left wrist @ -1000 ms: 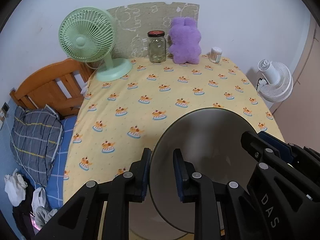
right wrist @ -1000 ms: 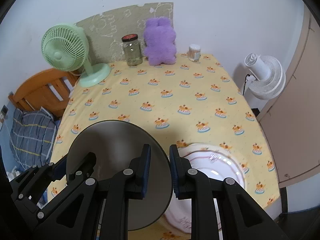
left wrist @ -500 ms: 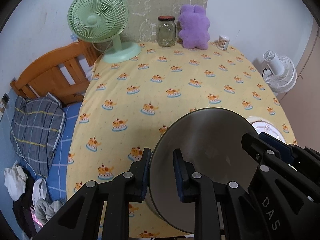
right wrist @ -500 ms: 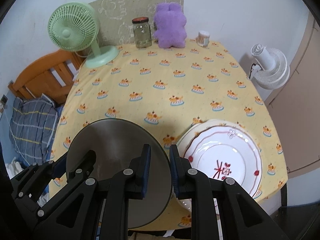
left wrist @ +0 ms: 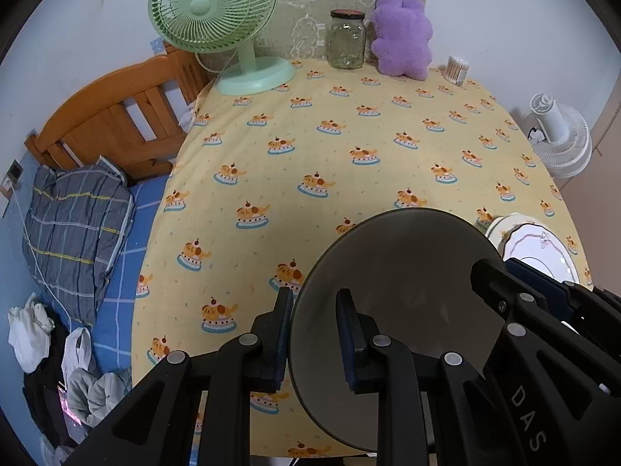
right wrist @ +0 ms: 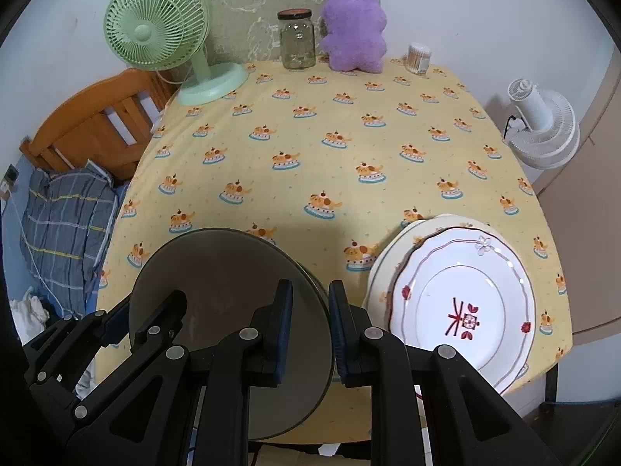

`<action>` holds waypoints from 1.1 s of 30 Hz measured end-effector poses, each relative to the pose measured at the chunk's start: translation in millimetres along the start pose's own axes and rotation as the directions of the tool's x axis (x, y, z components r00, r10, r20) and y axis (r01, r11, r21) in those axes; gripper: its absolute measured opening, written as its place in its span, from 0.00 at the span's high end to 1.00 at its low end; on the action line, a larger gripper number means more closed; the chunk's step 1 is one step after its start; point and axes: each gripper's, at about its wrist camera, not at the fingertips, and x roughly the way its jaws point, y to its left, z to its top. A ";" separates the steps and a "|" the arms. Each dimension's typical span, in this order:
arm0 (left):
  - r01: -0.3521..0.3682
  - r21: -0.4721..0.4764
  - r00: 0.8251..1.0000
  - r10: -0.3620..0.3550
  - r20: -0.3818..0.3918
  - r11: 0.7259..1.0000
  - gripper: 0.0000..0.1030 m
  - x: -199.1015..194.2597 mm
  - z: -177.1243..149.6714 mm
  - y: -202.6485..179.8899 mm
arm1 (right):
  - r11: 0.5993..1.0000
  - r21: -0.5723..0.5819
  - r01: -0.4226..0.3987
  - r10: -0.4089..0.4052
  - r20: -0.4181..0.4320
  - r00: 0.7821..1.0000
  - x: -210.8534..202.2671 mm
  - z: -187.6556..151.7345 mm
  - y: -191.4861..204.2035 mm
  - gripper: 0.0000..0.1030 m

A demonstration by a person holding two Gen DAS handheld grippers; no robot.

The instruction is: Organize plates and bowls

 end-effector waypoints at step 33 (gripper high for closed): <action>0.086 0.016 0.996 -0.086 0.002 0.996 0.42 -2.0 -9.1 -5.5 | 1.000 -0.001 -0.027 0.027 -0.021 0.999 3.8 -8.7 -10.8 0.78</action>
